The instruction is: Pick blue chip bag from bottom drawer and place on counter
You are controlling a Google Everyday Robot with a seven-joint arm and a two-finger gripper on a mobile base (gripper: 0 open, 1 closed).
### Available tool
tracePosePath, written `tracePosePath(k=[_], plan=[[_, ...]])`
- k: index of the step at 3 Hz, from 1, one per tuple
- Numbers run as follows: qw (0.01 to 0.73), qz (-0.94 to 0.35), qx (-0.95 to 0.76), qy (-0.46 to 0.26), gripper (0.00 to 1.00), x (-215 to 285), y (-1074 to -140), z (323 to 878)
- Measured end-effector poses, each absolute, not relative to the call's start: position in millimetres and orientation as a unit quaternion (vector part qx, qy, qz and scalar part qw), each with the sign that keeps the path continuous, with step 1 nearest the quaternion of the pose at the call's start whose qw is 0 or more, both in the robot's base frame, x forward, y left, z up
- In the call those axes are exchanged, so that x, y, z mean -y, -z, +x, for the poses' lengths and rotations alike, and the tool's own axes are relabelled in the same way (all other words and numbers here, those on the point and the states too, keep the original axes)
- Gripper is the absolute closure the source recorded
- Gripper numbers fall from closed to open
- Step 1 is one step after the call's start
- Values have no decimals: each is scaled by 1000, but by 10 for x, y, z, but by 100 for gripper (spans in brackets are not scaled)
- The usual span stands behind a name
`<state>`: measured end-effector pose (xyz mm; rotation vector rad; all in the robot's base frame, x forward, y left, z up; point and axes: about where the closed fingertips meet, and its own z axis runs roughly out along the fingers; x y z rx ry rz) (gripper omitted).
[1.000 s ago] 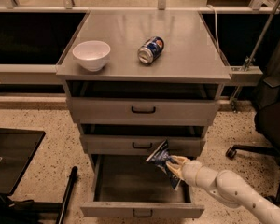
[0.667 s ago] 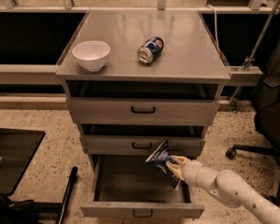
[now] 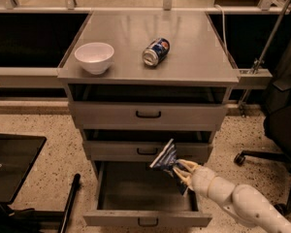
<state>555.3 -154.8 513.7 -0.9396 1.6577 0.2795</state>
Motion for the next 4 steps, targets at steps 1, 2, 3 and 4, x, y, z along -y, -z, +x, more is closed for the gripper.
tracePosePath(k=[1,2,3,4], plan=[[624,-427,-652,-53,100,1466,-6047,5152],[671,-420,-610,11,100,1509,-6960,4894],[696,-414,-586,20,100,1455,-7401,4870],[705,-408,-579,28,100,1485,-7416,4942]])
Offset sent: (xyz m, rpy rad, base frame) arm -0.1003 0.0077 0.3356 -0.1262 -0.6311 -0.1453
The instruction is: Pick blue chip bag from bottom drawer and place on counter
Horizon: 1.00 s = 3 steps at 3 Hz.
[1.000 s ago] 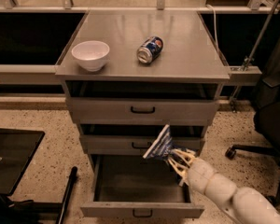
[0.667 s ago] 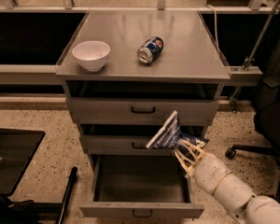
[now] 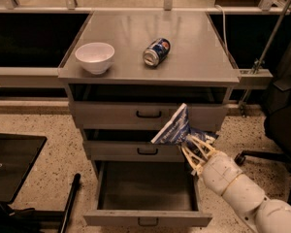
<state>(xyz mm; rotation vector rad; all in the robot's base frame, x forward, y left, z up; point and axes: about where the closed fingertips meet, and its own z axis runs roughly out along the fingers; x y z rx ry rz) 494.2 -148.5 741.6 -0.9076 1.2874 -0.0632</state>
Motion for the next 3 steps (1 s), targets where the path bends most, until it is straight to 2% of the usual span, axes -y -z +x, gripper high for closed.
tracePosePath(k=[1,3], plan=[[739,-413,-528,69,100,1411,-7930,5268],[810,-391,-407,160,100,1216,-9756,5890]])
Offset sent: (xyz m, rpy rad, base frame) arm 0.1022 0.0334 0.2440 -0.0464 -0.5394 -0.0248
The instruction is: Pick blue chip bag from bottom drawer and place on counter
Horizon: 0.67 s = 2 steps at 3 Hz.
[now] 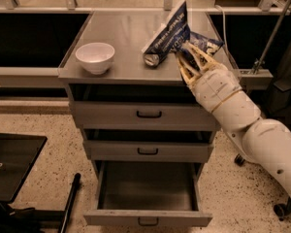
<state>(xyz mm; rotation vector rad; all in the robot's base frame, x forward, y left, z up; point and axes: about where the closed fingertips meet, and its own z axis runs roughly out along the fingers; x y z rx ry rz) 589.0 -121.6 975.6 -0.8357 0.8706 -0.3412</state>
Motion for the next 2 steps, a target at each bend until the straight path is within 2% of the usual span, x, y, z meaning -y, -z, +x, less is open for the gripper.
tracePosePath(k=[1,2], plan=[[810,-391,-407,160,100,1214,-9756,5889],[788,-426,-401,192,100,1302,-9847,6099]])
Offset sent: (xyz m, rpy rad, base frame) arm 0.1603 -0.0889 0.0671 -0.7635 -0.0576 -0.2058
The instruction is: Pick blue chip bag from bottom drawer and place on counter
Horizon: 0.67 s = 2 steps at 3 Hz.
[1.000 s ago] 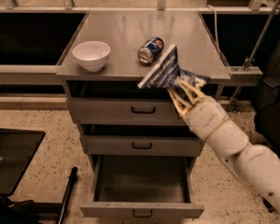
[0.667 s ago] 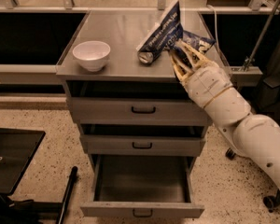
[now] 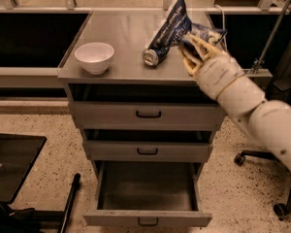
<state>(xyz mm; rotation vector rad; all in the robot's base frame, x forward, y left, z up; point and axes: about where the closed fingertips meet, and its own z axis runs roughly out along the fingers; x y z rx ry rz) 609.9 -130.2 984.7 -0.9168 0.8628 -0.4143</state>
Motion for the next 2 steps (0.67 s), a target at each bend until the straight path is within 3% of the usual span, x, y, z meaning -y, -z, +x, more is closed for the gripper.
tracePosePath(k=[1,2], plan=[[707,-557,-339,274,100,1021,-10039,6533],[674,-599,-316,296,100,884,-10217,6660]])
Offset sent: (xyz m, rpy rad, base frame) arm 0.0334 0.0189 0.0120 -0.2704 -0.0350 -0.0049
